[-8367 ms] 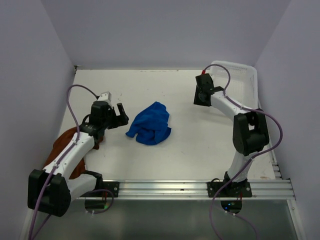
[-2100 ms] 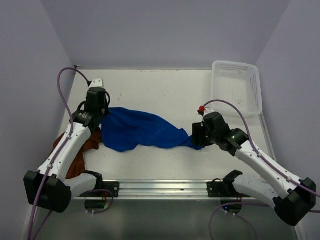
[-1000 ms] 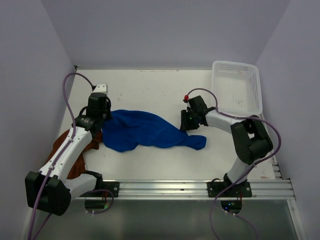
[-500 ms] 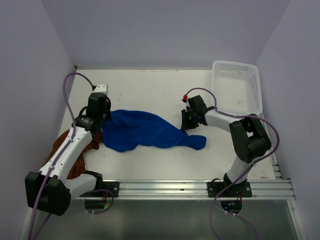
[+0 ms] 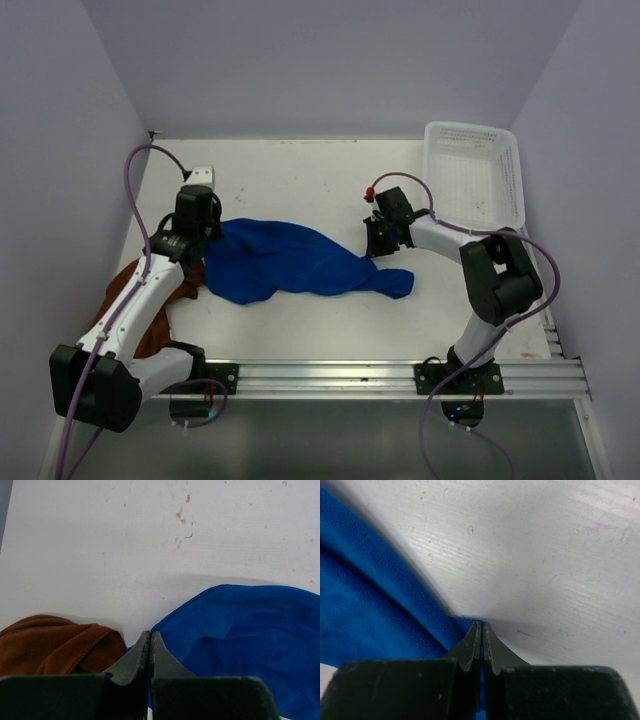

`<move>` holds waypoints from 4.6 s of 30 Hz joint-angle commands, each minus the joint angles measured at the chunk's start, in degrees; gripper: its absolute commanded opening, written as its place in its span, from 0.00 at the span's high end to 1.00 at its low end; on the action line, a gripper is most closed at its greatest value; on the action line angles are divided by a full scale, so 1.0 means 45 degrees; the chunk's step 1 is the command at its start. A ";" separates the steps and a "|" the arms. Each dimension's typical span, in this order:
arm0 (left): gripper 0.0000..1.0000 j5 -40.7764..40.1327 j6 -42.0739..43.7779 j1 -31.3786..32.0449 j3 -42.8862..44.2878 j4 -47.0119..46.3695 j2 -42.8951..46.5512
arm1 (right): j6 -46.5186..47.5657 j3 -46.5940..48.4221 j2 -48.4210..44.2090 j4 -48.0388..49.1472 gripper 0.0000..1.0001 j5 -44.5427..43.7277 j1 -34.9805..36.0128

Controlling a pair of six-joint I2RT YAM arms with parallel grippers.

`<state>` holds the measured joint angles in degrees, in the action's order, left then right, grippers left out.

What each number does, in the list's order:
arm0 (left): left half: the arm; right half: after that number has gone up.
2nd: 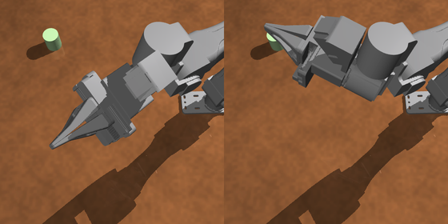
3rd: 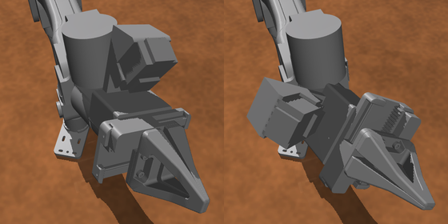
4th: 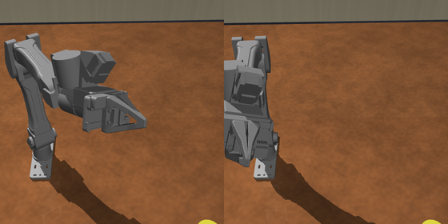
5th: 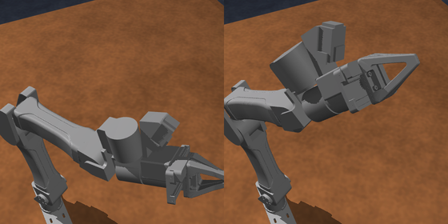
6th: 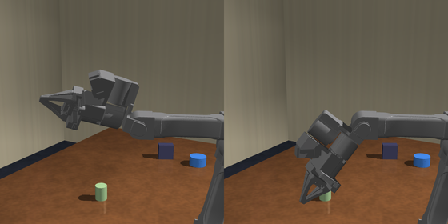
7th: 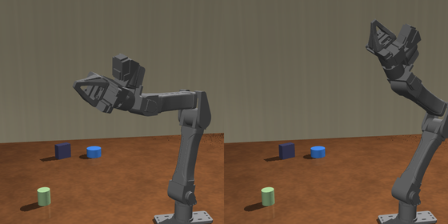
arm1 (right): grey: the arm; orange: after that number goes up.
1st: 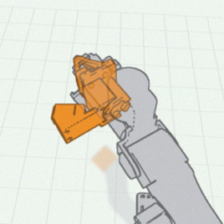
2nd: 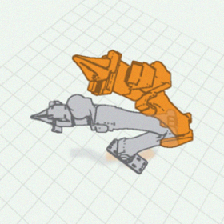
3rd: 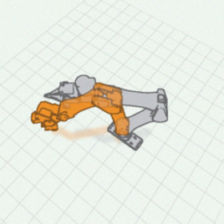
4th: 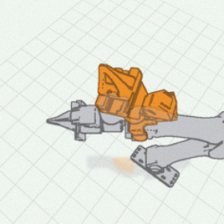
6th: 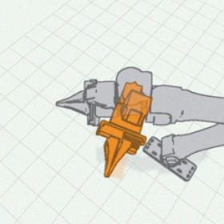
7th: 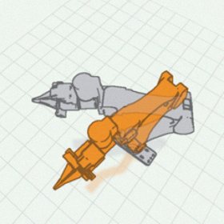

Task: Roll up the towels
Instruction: Flatten the towel

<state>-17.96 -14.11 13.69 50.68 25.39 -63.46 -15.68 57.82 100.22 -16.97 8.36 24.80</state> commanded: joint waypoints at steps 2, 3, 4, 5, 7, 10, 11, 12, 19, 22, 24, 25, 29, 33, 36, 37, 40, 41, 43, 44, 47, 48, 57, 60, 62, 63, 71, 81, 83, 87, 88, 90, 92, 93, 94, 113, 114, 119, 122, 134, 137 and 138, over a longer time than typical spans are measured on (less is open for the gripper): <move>1.00 -0.0522 0.0049 0.0082 -0.0186 -0.0855 0.0566 | 0.0360 0.1173 -0.1155 -0.0875 1.00 -0.0919 -0.0042; 1.00 -0.0502 0.0069 0.0082 -0.0206 -0.0914 0.0625 | 0.0379 0.1309 -0.1352 -0.1109 1.00 -0.1056 -0.0061; 1.00 -0.0367 0.0146 0.0082 -0.0226 -0.0934 0.0626 | 0.0438 0.1523 -0.1567 -0.1189 1.00 -0.1308 -0.0042; 1.00 -0.0249 0.0166 0.0082 -0.0207 -0.0954 0.0626 | 0.0438 0.1642 -0.1762 -0.1305 1.00 -0.1427 -0.0042; 1.00 0.0023 0.0244 0.0082 -0.0129 -0.0974 0.0471 | 0.0516 0.1934 -0.2309 -0.1540 1.00 -0.1680 -0.0042; 1.00 0.0181 0.0303 0.0082 0.0008 -0.0934 0.0353 | 0.0594 0.2363 -0.2876 -0.2028 1.00 -0.1818 -0.0042; 1.00 0.0201 0.0303 0.0082 0.0047 -0.0934 0.0295 | 0.0614 0.2423 -0.3032 -0.2107 1.00 -0.1838 -0.0042; 1.00 0.0201 0.0303 0.0082 0.0067 -0.0934 0.0275 | 0.0653 0.2463 -0.3169 -0.2223 1.00 -0.1838 -0.0042; 1.00 0.0201 0.0284 0.0062 0.0320 -0.0818 0.0372 | 0.0848 0.2619 -0.4380 -0.2712 1.00 -0.2228 -0.0042; 1.00 0.0473 0.0459 0.0062 0.0399 -0.0778 0.0372 | 0.0907 0.2658 -0.4810 -0.2908 1.00 -0.2463 -0.0042; 1.00 0.0474 0.0440 0.0062 0.0438 -0.0720 0.0411 | 0.0926 0.2659 -0.5103 -0.3044 1.00 -0.2658 -0.0042; 1.00 0.0474 0.0401 0.0062 0.0438 -0.0700 0.0450 | 0.0926 0.2658 -0.5240 -0.3064 1.00 -0.2852 -0.0042; 1.00 -0.0208 0.0186 0.0062 0.0399 -0.0447 0.0509 | 0.0946 0.2619 -0.5631 -0.3240 1.00 -0.3264 -0.0080; 1.00 -0.0522 0.0167 0.0043 0.0438 -0.0329 0.0431 | 0.0790 0.2619 -0.5963 -0.3318 1.00 -0.3478 -0.0197; 1.00 -0.0502 0.0147 0.0004 0.0419 -0.0309 0.0372 | 0.0614 0.2619 -0.6139 -0.3221 1.00 -0.3674 -0.0334; 1.00 -0.0521 0.0147 0.0004 0.0419 -0.0329 0.0372 | 0.0517 0.2677 -0.6178 -0.3221 1.00 -0.3674 -0.0509; 1.00 -0.0657 0.0205 -0.0035 0.0360 -0.0504 0.0372 | 0.0303 0.2853 -0.6139 -0.3201 1.00 -0.3558 -0.0880; 1.00 -0.0697 0.0206 -0.0035 0.0341 -0.0543 0.0372 | 0.0263 0.2912 -0.6081 -0.3182 1.00 -0.3538 -0.0997; 1.00 -0.0736 0.0322 -0.0035 0.0224 -0.0699 0.0391 | 0.0126 0.3087 -0.6042 -0.3220 1.00 -0.3401 -0.1367; 1.00 -0.0736 0.0439 -0.0035 0.0165 -0.0816 0.0430 | 0.0087 0.3165 -0.5964 -0.3221 1.00 -0.3285 -0.1524; 1.00 -0.0775 0.0674 -0.0035 -0.0147 -0.1246 0.0528 | -0.0186 0.3439 -0.5789 -0.3104 1.00 -0.2602 -0.2228; 1.00 -0.0776 0.0694 -0.0035 -0.0225 -0.1324 0.0528 | -0.0245 0.3478 -0.5749 -0.2910 1.00 -0.2407 -0.2345; 1.00 -0.1146 0.0713 -0.0132 0.0223 -0.1771 -0.0565 | -0.0421 0.3460 -0.5261 -0.2459 1.00 -0.1546 -0.2756; 1.00 -0.1322 0.0849 -0.0191 0.0145 -0.2319 -0.0546 | -0.0480 0.3459 -0.5183 -0.2401 1.00 -0.1370 -0.3009; 1.00 -0.1498 0.0986 -0.0230 0.0242 -0.2653 -0.0585 | -0.0519 0.3537 -0.5124 -0.2323 1.00 -0.1214 -0.3107; 1.00 -0.1518 0.1045 -0.0269 0.0339 -0.2750 -0.0643 | -0.0558 0.3653 -0.5104 -0.2361 1.00 -0.1155 -0.3205; 1.00 -0.1401 0.1669 -0.0426 0.0692 -0.3492 -0.0254 | -0.0577 0.4688 -0.5260 -0.2751 1.00 -0.0882 -0.3323; 1.00 -0.0639 0.2724 -0.0426 -0.0088 -0.5289 0.2049 | -0.0831 0.6016 -0.6235 -0.3785 1.00 -0.0256 -0.3323; 1.00 -0.0638 0.2842 -0.0426 -0.0089 -0.5271 0.2305 | -0.0831 0.6154 -0.6451 -0.4059 1.00 -0.0140 -0.3323; 1.00 -0.1165 0.2959 -0.0406 -0.0070 -0.4940 0.2968 | -0.0831 0.6427 -0.6998 -0.4548 1.00 -0.0042 -0.3323; 1.00 -0.1185 0.2998 -0.0406 -0.0070 -0.4842 0.3086 | -0.0831 0.6467 -0.7269 -0.4645 1.00 -0.0022 -0.3323; 1.00 -0.1263 0.3057 -0.0426 0.0008 -0.4471 0.3398 | -0.0812 0.6584 -0.7505 -0.4977 1.00 -0.0002 -0.3323; 1.00 -0.1341 0.3077 -0.0406 0.0183 -0.3946 0.3729 | -0.0831 0.6642 -0.7915 -0.5347 1.00 0.0095 -0.3323; 1.00 -0.1555 0.3077 -0.0426 0.0261 -0.3749 0.3847 | -0.0831 0.6643 -0.8071 -0.5446 1.00 0.0211 -0.3323; 1.00 -0.1653 0.3077 -0.0426 0.0320 -0.3573 0.3965 | -0.0851 0.6662 -0.8208 -0.5583 1.00 0.0270 -0.3323; 1.00 -0.1303 0.2842 -0.0445 0.0497 -0.3529 0.1313 | -0.1203 0.5123 -0.6826 -0.5218 1.00 -0.0354 -0.3342; 1.00 -0.1245 0.2842 -0.0465 0.0477 -0.4093 0.0691 | -0.1203 0.4984 -0.6572 -0.4904 1.00 -0.0393 -0.3342; 1.00 -0.0971 0.2979 -0.0679 0.0652 -0.6007 -0.1692 | -0.1300 0.4962 -0.4251 -0.3225 1.00 -0.0452 -0.3673; 1.00 -0.0581 0.2999 -0.0952 0.0692 -0.7221 -0.2806 | -0.1203 0.5526 -0.2826 -0.2831 1.00 -0.0412 -0.3811; 1.00 0.1567 0.4053 -0.1578 0.0010 -1.0404 -0.4627 | -0.0110 0.5960 -0.0710 -0.1835 1.00 0.0603 -0.4436; 1.00 0.2348 0.4208 -0.1753 -0.0439 -1.0796 -0.4628 | -0.0012 0.5862 -0.0651 -0.1834 1.00 0.0739 -0.4533; 1.00 0.2659 0.4287 -0.1793 -0.0538 -1.0875 -0.4628 | 0.0008 0.5842 -0.0670 -0.1853 1.00 0.0836 -0.4553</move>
<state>-10.09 2.85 6.79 49.87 -16.29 -84.14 -17.50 82.28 97.51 -27.99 10.04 4.71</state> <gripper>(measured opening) 0.010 0.010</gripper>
